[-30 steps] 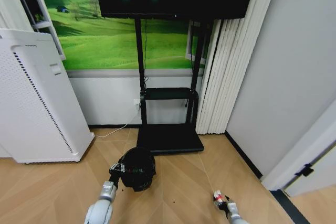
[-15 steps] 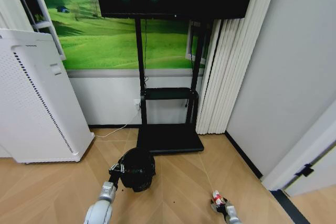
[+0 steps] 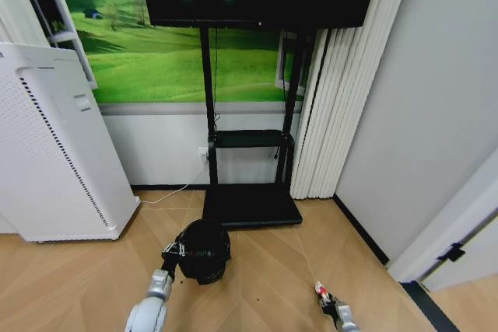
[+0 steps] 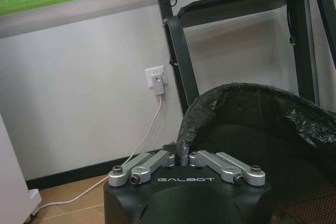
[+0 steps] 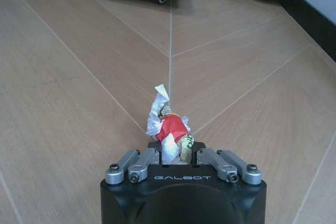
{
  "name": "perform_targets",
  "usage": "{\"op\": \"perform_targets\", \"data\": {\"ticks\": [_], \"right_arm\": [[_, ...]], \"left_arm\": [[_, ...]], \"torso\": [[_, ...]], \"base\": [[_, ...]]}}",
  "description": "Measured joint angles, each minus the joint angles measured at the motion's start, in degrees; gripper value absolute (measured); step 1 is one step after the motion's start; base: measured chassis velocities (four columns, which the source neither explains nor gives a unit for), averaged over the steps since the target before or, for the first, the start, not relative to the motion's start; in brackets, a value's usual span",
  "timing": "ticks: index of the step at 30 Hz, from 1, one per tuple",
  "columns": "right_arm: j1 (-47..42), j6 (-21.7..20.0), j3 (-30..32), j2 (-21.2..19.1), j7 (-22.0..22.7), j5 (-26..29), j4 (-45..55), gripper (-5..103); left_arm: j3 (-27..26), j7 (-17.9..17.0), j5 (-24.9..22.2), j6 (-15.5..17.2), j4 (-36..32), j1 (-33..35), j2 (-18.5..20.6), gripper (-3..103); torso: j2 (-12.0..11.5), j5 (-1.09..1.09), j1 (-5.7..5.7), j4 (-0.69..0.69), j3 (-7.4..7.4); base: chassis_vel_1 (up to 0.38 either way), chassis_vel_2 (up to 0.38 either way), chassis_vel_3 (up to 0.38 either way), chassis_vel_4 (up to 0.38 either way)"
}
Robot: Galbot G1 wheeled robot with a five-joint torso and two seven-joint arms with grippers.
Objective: Pick up the trash bin and place the garbage on the floor into it.
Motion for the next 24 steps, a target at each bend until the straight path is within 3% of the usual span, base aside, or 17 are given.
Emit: {"op": "perform_targets", "data": {"ticks": [6, 8, 14, 17, 18, 19, 21, 24], "right_arm": [[-3.76, -0.66, 2.49, -2.64, 1.79, 2.08, 9.93, 26], [-6.08, 0.38, 4.53, -4.73, 1.96, 1.59, 16.55, 26], [-7.68, 2.65, 6.19, -7.24, 0.65, 0.91, 22.12, 26], [-8.56, 4.81, 6.95, -8.03, -1.19, 0.91, 24.34, 26], [-10.04, 7.86, 8.06, -8.92, -4.67, 1.45, 28.47, 26], [-10.04, 7.86, 8.06, -8.92, -4.67, 1.45, 28.47, 26], [-13.90, 11.27, 11.88, -9.87, -10.75, 2.78, 38.26, 26], [-14.90, 12.04, 12.91, -9.92, -12.36, 2.80, 40.77, 26]], "left_arm": [[0.36, -0.01, -0.04, 0.00, -0.68, 0.03, 0.12, 6], [0.61, -0.03, -0.01, 0.08, -1.01, 0.09, 0.07, 6], [0.36, -0.18, 0.37, 0.13, -1.67, 0.86, -0.73, 6], [0.29, -0.27, 0.59, 0.14, -1.95, 1.06, -1.03, 6], [0.29, -0.29, 0.85, 0.23, -2.50, 1.37, -1.33, 6], [0.29, -0.29, 0.85, 0.23, -2.50, 1.37, -1.33, 6], [0.48, -0.38, 1.25, 0.39, -3.11, 1.47, -1.41, 6], [0.64, -0.39, 1.35, 0.40, -3.16, 1.46, -1.29, 6]], "torso": [[0.00, -0.01, 0.00, 0.01, 0.00], [0.00, -0.01, 0.00, 0.01, 0.00], [0.01, 0.00, 0.00, 0.02, 0.00], [0.01, -0.01, 0.00, 0.02, 0.00], [0.01, 0.01, 0.00, 0.00, 0.00], [0.01, 0.01, 0.00, 0.00, 0.00], [0.01, -0.01, 0.00, 0.01, 0.00], [0.01, -0.01, 0.00, 0.00, 0.00]], "base": [[0.000, 0.000, 0.000, 0.000], [0.000, 0.000, 0.000, 0.000], [0.000, 0.000, 0.000, 0.000], [0.000, 0.000, 0.000, 0.000], [0.000, 0.000, 0.000, 0.000], [0.000, 0.000, 0.000, 0.000], [0.000, 0.000, 0.000, 0.000], [0.000, 0.000, 0.000, 0.000]]}}
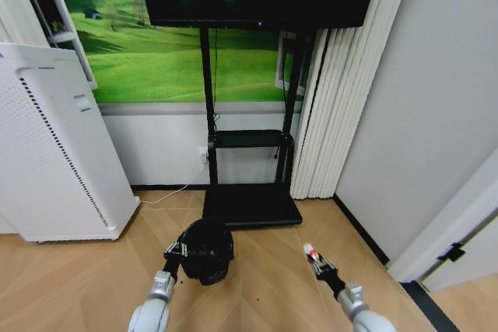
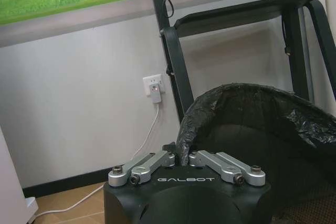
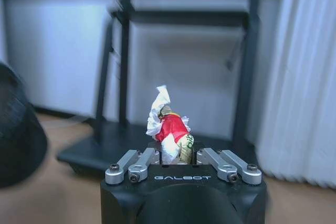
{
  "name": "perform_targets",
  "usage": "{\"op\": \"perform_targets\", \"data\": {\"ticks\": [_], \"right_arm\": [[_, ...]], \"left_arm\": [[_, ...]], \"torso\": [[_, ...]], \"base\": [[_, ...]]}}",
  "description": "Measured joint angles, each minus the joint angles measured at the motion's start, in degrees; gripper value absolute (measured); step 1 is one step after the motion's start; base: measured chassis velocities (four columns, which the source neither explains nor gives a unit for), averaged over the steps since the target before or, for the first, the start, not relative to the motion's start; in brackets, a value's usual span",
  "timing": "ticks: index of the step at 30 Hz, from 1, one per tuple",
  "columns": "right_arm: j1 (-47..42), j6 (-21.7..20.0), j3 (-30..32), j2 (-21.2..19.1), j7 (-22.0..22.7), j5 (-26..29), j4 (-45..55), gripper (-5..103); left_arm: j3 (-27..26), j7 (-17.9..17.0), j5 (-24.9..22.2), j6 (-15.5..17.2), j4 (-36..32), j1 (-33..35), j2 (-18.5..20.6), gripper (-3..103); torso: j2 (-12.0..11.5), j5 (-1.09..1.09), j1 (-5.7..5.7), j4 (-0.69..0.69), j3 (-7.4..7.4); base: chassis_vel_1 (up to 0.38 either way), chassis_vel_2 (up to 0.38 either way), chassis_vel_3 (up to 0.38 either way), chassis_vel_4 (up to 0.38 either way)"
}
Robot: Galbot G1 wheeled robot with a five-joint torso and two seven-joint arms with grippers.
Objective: Pick up the trash bin and place the garbage on the floor into it.
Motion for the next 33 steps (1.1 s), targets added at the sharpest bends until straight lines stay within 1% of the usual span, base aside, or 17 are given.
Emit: {"op": "perform_targets", "data": {"ticks": [1, 2, 3, 5, 6, 8, 10, 11, 12, 13, 16, 17, 19, 23, 29, 30, 33], "right_arm": [[-1.32, 1.16, 0.97, -0.08, -2.38, 0.01, 3.44, 26], [-2.09, 1.95, 1.06, -0.14, -4.16, 0.09, 5.98, 26], [-2.09, 1.95, 1.06, -0.14, -4.16, 0.09, 5.98, 26], [-2.70, 3.18, 0.14, -0.17, -6.83, -0.17, 10.16, 26], [-2.70, 3.18, 0.14, -0.17, -6.83, -0.17, 10.16, 26], [-1.76, 3.99, -2.18, 0.09, -8.22, -1.35, 12.07, 26], [0.05, 4.44, -4.51, 0.46, -9.04, -2.35, 11.90, 26], [0.05, 4.44, -4.51, 0.46, -9.04, -2.35, 11.90, 26], [1.45, 4.77, -5.96, 0.76, -9.55, -2.88, 10.80, 26], [1.45, 4.77, -5.96, 0.76, -9.55, -2.88, 10.80, 26], [5.17, 5.62, -9.79, 1.71, -10.06, -3.96, 6.87, 26], [5.17, 5.62, -9.79, 1.71, -10.06, -3.96, 6.87, 26], [7.40, 5.79, -11.91, 2.60, -10.06, -4.24, 3.85, 26], [9.93, 6.07, -13.58, 3.50, -10.05, -4.84, 1.23, 26], [17.18, 6.28, -19.23, 5.91, -9.79, -4.80, -3.82, 26], [17.18, 6.28, -19.23, 5.91, -9.79, -4.80, -3.82, 26], [19.89, 6.34, -22.21, 7.75, -9.64, -4.78, -6.02, 26]], "left_arm": [[0.15, 0.00, 0.18, 0.01, -0.07, -0.06, 0.13, 6], [0.19, 0.00, 0.28, 0.03, -0.20, -0.11, 0.14, 6], [0.19, 0.00, 0.28, 0.03, -0.20, -0.11, 0.14, 6], [0.55, -0.10, 0.33, 0.12, -0.47, -0.24, -0.06, 6], [0.55, -0.10, 0.33, 0.12, -0.47, -0.24, -0.06, 6], [1.62, -0.20, 0.30, 0.33, -0.71, -0.49, -0.35, 6], [2.55, -0.28, 0.17, 0.49, -0.80, -0.66, -0.61, 6], [2.55, -0.28, 0.17, 0.49, -0.80, -0.66, -0.61, 6], [3.29, -0.40, 0.08, 0.51, -0.72, -0.88, -0.82, 6], [3.29, -0.40, 0.08, 0.51, -0.72, -0.88, -0.82, 6], [5.49, -0.55, 0.49, 0.50, 0.62, -1.83, -1.68, 6], [5.49, -0.55, 0.49, 0.50, 0.62, -1.83, -1.68, 6], [7.27, -0.69, 1.32, 0.50, 1.93, -2.85, -2.47, 6], [8.44, -0.84, 2.08, 0.50, 3.17, -3.63, -3.21, 6], [10.88, -1.31, 4.13, 0.48, 6.54, -6.17, -5.40, 6], [10.88, -1.31, 4.13, 0.48, 6.54, -6.17, -5.40, 6], [11.62, -1.37, 5.28, 0.14, 8.33, -7.26, -6.68, 6]], "torso": [[0.00, -0.02, 0.00, 0.00, 0.00], [0.00, 0.00, 0.00, -0.01, 0.00], [0.00, 0.00, 0.00, -0.01, 0.00], [0.00, -0.01, 0.00, 0.01, 0.00], [0.00, -0.01, 0.00, 0.01, 0.00], [0.00, 0.00, 0.00, 0.00, 0.00], [0.00, 0.00, 0.00, 0.00, 0.00], [0.00, 0.00, 0.00, 0.00, 0.00], [0.00, 0.00, 0.00, 0.02, 0.00], [0.00, 0.00, 0.00, 0.02, 0.00], [-0.01, 0.01, 0.00, 0.01, 0.00], [-0.01, 0.01, 0.00, 0.01, 0.00], [-0.01, 0.01, 0.00, -0.02, 0.00], [-0.02, 0.00, 0.00, 0.00, 0.00], [-0.02, 0.00, 0.00, 0.02, 0.00], [-0.02, 0.00, 0.00, 0.02, 0.00], [-0.02, 0.00, 0.00, 0.01, 0.01]], "base": [[0.000, 0.000, 0.000, 0.000], [0.000, 0.000, 0.000, 0.000], [0.000, 0.000, 0.000, 0.000], [0.000, 0.000, 0.000, 0.000], [0.000, 0.000, 0.000, 0.000], [0.000, 0.000, 0.000, 0.000], [0.000, 0.000, 0.000, 0.000], [0.000, 0.000, 0.000, 0.000], [0.000, 0.000, 0.000, 0.000], [0.000, 0.000, 0.000, 0.000], [0.000, 0.000, 0.000, 0.000], [0.000, 0.000, 0.000, 0.000], [0.000, 0.000, 0.000, 0.000], [0.000, 0.000, 0.000, 0.000], [0.000, 0.000, 0.000, 0.000], [0.000, 0.000, 0.000, 0.000], [0.000, 0.000, 0.000, 0.000]]}}
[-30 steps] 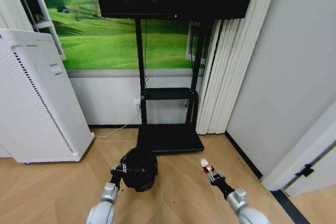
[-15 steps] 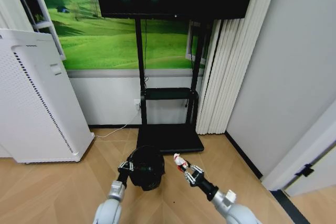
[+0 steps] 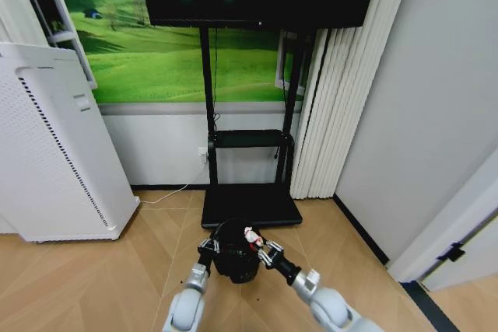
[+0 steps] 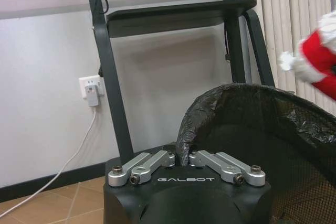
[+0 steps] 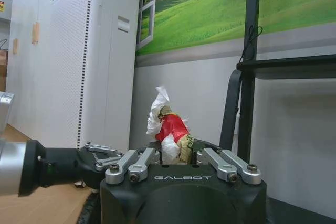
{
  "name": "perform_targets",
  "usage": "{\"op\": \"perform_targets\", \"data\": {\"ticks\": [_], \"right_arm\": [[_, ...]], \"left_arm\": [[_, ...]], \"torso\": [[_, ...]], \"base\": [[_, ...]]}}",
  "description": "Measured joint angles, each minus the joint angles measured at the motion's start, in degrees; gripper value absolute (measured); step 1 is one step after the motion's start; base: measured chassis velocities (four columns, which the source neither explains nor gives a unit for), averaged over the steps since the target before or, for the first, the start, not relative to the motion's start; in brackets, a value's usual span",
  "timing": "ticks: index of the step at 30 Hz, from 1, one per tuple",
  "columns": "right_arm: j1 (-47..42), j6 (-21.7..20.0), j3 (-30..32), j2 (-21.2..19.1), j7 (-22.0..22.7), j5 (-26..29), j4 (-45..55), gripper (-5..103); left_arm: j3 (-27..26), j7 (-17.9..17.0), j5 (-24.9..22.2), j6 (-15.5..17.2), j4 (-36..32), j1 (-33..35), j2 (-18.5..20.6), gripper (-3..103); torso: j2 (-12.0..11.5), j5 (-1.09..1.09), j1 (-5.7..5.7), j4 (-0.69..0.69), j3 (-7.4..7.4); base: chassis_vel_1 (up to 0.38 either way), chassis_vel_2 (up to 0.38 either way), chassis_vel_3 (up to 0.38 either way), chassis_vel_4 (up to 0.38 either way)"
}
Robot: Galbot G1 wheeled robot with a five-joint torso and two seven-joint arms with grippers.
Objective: Pick up the trash bin and place the garbage on the floor into it.
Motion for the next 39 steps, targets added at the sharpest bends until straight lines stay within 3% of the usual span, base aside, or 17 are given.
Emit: {"op": "perform_targets", "data": {"ticks": [12, 17, 20, 21, 22, 24, 28, 30, 35, 39], "right_arm": [[2.04, -1.61, -4.45, 2.77, 1.27, 0.32, -2.29, 25], [1.91, -2.29, -3.96, 2.52, 1.12, 0.46, -2.37, 47], [1.62, -2.33, -3.70, 2.40, 1.09, 0.41, -2.31, 52], [1.40, -2.33, -3.47, 2.39, 1.09, 0.34, -2.26, 63], [1.40, -2.33, -3.47, 2.39, 1.09, 0.34, -2.26, 63], [1.00, -2.33, -3.13, 2.39, 1.08, 0.09, -2.22, 75], [0.60, -2.32, -2.83, 2.32, 1.09, -0.04, -2.15, 79], [0.09, -2.37, -2.26, 2.12, 1.30, -0.01, -1.94, 95], [-2.49, -5.95, 2.09, 0.90, 3.26, 2.39, 0.98, 100], [-3.88, -6.55, 5.05, -0.27, 4.62, 3.80, 2.15, 100]], "left_arm": [[0.91, -0.08, 0.95, -0.35, 1.31, -0.83, -1.43, 6], [0.97, -0.08, 0.95, -0.37, 1.05, -0.55, -1.44, 6], [1.07, -0.07, 0.96, -0.41, 0.97, -0.46, -1.50, 6], [1.14, -0.06, 1.00, -0.45, 0.93, -0.39, -1.56, 6], [1.14, -0.06, 1.00, -0.45, 0.93, -0.39, -1.56, 6], [1.21, -0.05, 1.14, -0.52, 0.91, -0.21, -1.60, 6], [1.25, -0.04, 1.22, -0.58, 0.81, -0.03, -1.61, 6], [1.23, -0.02, 1.22, -0.60, 0.50, 0.18, -1.57, 6], [0.35, 0.00, 0.47, -0.59, -1.09, 1.37, -0.44, 6], [-1.01, 0.01, -0.36, -0.48, -2.43, 2.20, 0.76, 6]], "torso": [[0.00, 0.00, 0.00, -0.01, 0.00], [0.00, 0.00, 0.00, 0.00, -0.01], [0.00, 0.00, 0.00, -0.01, -0.01], [0.00, 0.00, 0.00, -0.01, -0.01], [0.00, 0.00, 0.00, -0.01, -0.01], [0.00, 0.00, 0.00, -0.01, -0.01], [0.00, 0.00, 0.00, -0.01, -0.01], [0.01, 0.00, 0.00, 0.00, -0.01], [0.02, 0.00, 0.00, -0.01, -0.01], [0.01, 0.00, 0.00, -0.01, -0.01]], "base": [[0.000, 0.000, 0.000, 0.000], [0.000, 0.000, 0.000, 0.000], [0.000, 0.000, 0.000, 0.000], [0.000, 0.000, 0.000, 0.000], [0.000, 0.000, 0.000, 0.000], [0.000, 0.000, 0.000, 0.000], [0.000, 0.000, 0.000, 0.000], [0.000, 0.000, 0.000, 0.000], [0.000, 0.000, 0.000, 0.000], [0.000, 0.000, 0.000, 0.000]]}}
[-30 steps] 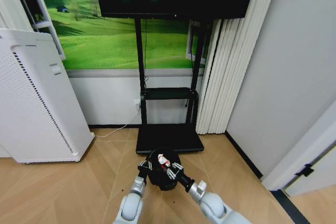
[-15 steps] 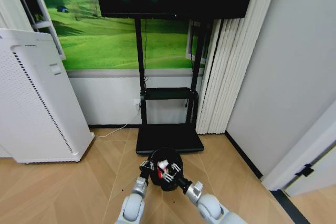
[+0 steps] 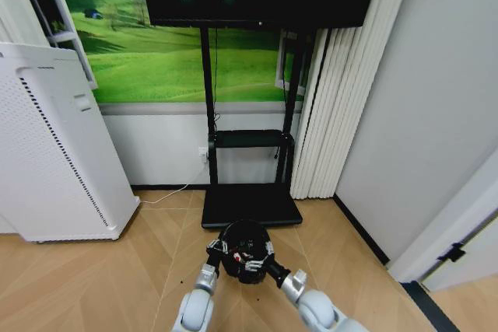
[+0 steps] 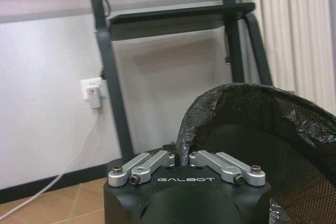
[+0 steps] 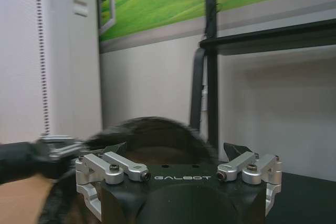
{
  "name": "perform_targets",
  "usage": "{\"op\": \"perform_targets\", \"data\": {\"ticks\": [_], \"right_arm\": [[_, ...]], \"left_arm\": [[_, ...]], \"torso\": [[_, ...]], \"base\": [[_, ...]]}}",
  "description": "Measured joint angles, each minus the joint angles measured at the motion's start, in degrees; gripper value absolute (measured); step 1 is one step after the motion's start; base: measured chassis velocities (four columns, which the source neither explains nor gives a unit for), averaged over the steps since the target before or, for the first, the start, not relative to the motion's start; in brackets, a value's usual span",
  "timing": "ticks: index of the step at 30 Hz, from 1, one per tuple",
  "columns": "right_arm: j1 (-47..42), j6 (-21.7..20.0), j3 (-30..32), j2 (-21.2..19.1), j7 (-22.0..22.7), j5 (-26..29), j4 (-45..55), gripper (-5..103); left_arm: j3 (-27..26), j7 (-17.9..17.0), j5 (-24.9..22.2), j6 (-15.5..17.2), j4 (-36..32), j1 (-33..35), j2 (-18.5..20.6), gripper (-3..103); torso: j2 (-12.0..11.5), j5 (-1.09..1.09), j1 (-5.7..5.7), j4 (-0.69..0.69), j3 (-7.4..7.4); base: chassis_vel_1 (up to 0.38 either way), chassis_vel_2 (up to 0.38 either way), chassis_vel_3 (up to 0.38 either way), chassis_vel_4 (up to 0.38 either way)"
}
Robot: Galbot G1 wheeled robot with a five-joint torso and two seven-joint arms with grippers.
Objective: Pick up the trash bin and place the garbage on the floor into it.
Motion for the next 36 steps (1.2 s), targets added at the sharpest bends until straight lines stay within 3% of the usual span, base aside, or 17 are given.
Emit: {"op": "perform_targets", "data": {"ticks": [9, 12, 15, 19, 21, 25, 36], "right_arm": [[-6.60, -2.85, 10.60, -3.30, 6.15, 2.07, 4.83, 100], [-8.97, -8.56, 16.32, -3.70, 14.90, 1.92, 6.25, 100], [-10.33, -12.11, 20.03, -3.91, 17.17, 2.42, 6.72, 100], [-11.21, -14.22, 22.86, -4.04, 17.99, 2.70, 7.06, 100], [-13.25, -19.20, 28.30, -4.18, 18.75, 3.96, 8.30, 100], [-16.77, -23.32, 34.89, -3.84, 18.78, 4.75, 10.11, 100], [-23.80, -22.55, 42.30, -1.21, 17.29, 4.71, 14.32, 100]], "left_arm": [[-4.76, -0.13, -3.64, 0.99, -5.29, 2.77, 3.47, 6], [-7.21, -0.54, -5.11, 1.40, -8.77, 4.59, 4.46, 6], [-8.58, -0.59, -5.51, 1.45, -10.56, 5.63, 4.65, 6], [-9.55, -0.64, -6.11, 1.58, -12.09, 6.53, 4.68, 6], [-11.03, -0.64, -6.87, 1.84, -14.66, 8.05, 4.59, 6], [-12.79, -0.63, -7.43, 2.03, -17.65, 10.02, 4.43, 6], [-18.91, -0.26, -10.14, 2.28, -23.09, 14.46, 6.60, 6]], "torso": [[0.00, 0.00, 0.00, 0.00, 0.00], [0.00, 0.00, 0.00, 0.01, 0.00], [0.00, 0.00, 0.00, 0.00, 0.00], [0.00, 0.00, 0.00, 0.01, 0.00], [0.00, 0.01, 0.00, 0.01, 0.00], [0.00, 0.01, 0.00, -0.01, 0.00], [0.00, -0.01, 0.00, 0.01, 0.00]], "base": [[0.000, 0.000, 0.000, 0.000], [0.000, 0.000, 0.000, 0.000], [0.000, 0.000, 0.000, 0.000], [0.000, 0.000, 0.000, 0.000], [0.000, 0.000, 0.000, 0.000], [0.000, 0.000, 0.000, 0.000], [0.000, 0.000, 0.000, 0.000]]}}
